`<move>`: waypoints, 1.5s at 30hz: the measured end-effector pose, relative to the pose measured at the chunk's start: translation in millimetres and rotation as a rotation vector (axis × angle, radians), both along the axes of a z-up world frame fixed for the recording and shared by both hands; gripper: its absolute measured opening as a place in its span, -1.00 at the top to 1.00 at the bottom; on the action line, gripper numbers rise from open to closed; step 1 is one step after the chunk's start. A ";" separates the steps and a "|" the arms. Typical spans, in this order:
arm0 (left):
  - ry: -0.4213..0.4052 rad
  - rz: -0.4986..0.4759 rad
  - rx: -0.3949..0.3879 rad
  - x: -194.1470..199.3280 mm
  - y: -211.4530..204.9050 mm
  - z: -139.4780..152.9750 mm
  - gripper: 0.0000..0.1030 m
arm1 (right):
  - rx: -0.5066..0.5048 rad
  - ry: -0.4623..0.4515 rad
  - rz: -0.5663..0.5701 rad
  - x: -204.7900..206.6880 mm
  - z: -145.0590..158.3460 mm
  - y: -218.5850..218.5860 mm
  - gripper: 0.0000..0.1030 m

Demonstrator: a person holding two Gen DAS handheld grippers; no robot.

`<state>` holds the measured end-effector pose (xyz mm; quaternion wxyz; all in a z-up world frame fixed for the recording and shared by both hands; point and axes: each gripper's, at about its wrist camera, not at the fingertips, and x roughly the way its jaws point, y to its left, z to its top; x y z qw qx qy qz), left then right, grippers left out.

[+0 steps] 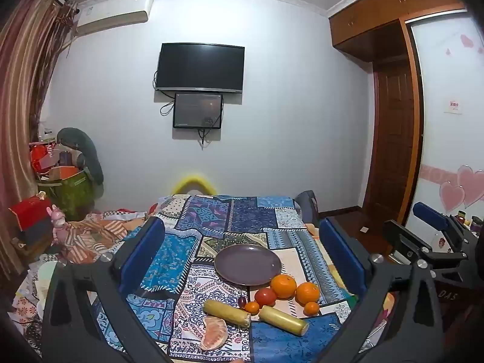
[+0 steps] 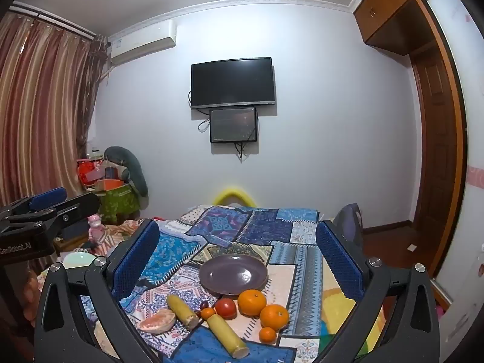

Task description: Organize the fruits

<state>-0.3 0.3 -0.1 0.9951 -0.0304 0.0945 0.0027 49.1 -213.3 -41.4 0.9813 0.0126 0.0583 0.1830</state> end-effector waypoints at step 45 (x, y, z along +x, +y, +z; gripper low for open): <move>-0.027 -0.004 0.031 -3.6 -6.8 3.9 -1.00 | 0.020 -0.011 0.002 -5.1 4.8 -0.3 -1.00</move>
